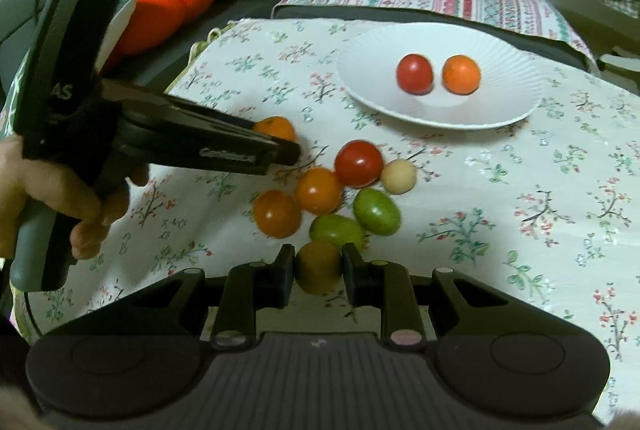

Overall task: Organize fruits
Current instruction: 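Grasp the small tan fruit with the right tool while the left tool grasps a tangerine, then carry both fruits onto the white plate and open both tools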

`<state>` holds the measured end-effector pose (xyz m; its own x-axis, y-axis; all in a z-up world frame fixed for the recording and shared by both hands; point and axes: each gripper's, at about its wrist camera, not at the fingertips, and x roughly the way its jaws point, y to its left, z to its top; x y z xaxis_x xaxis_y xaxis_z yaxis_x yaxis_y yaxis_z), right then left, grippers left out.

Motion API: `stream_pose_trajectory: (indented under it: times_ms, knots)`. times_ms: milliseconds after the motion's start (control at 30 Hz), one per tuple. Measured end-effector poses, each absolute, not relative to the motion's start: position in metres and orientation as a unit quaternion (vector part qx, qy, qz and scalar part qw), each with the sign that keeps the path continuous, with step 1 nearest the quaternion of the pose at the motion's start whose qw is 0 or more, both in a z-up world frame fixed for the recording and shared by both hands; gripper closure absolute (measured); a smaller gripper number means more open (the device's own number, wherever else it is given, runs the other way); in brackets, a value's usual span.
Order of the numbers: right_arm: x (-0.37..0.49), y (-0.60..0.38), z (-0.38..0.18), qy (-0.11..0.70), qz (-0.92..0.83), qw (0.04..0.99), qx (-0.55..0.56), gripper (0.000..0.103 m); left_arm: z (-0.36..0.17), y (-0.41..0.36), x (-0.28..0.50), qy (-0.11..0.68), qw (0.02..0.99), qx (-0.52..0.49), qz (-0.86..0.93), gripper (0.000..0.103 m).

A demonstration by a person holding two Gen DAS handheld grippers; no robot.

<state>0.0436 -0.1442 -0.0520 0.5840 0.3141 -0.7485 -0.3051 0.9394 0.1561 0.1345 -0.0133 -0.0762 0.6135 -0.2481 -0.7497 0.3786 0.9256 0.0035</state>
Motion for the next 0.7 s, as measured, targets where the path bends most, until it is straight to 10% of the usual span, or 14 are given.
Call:
stream_pose_trajectory:
  times_ms: [700]
  knots:
    - [0.093,-0.233,-0.022,0.35,0.087,0.927,0.106,0.08,-0.045,-0.049,0.158,0.341,0.922,0.045,-0.181,0.09]
